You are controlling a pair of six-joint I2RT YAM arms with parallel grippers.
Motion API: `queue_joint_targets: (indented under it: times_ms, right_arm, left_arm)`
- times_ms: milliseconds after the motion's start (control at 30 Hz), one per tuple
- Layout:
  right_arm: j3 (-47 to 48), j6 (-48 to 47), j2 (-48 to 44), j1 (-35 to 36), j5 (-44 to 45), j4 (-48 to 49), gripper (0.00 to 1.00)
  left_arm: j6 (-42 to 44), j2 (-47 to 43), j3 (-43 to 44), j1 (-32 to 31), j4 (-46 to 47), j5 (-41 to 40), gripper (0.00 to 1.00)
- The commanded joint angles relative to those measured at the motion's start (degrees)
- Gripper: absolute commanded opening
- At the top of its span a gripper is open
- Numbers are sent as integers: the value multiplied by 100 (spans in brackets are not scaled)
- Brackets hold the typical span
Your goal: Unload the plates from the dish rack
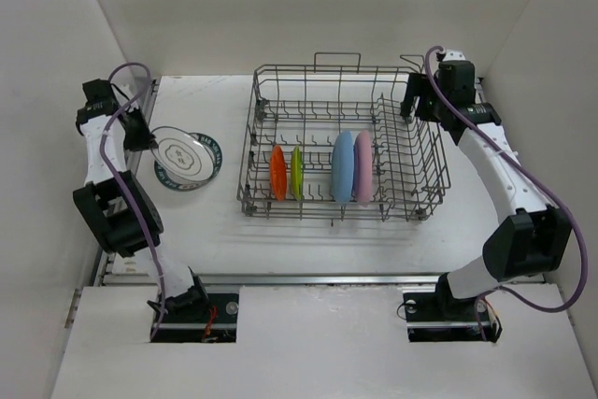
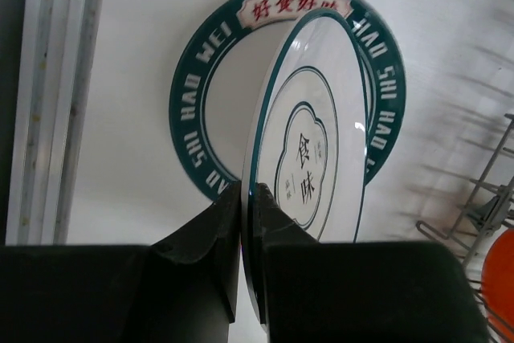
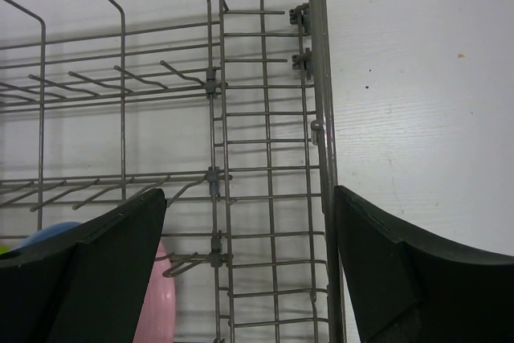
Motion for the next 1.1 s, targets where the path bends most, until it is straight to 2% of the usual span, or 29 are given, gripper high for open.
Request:
queue_joint_targets:
  times_ms: [0, 133, 300, 333, 433, 467, 533, 600, 633, 800, 933, 1067]
  right_arm:
    - [188, -109, -243, -32, -103, 7, 89]
    - [-5, -109, -375, -32, -103, 7, 89]
    - [-58, -162, -498, -32, -103, 7, 89]
    - [-58, -162, -498, -32, -164, 7, 89]
    - [-58, -223, -551, -32, -217, 7, 89]
    - [-58, -223, -551, -32, -278, 7, 89]
    - [-58, -223, -551, -32, -279, 7, 89]
    - [-58, -223, -551, -32, -279, 7, 89]
    - [-58, -223, -551, -32, -279, 7, 89]
    - [-58, -223, -603, -32, -279, 7, 89]
    - [-120, -223, -604, -32, -279, 7, 89]
    - [-120, -118, -604, -32, -279, 7, 89]
  left_arm:
    - [33, 32, 44, 7, 967, 572, 0]
    - [33, 552, 368, 7, 766, 626, 5]
    - [33, 921, 615, 7, 274, 37, 25]
    - [120, 922, 615, 7, 273, 36, 33]
    - [296, 974, 676, 7, 89, 150, 44]
    - [436, 974, 747, 7, 28, 229, 58]
    - [551, 974, 834, -45, -130, 335, 66]
    - [613, 974, 1001, -98, -253, 335, 67]
    - [753, 974, 1072, -98, -385, 335, 76]
    - [1210, 869, 1362, -405, -790, -156, 79]
    - [1475, 816, 1835, -879, -1115, -1034, 79]
    - [1405, 632, 2730, -1300, -1703, -406, 79]
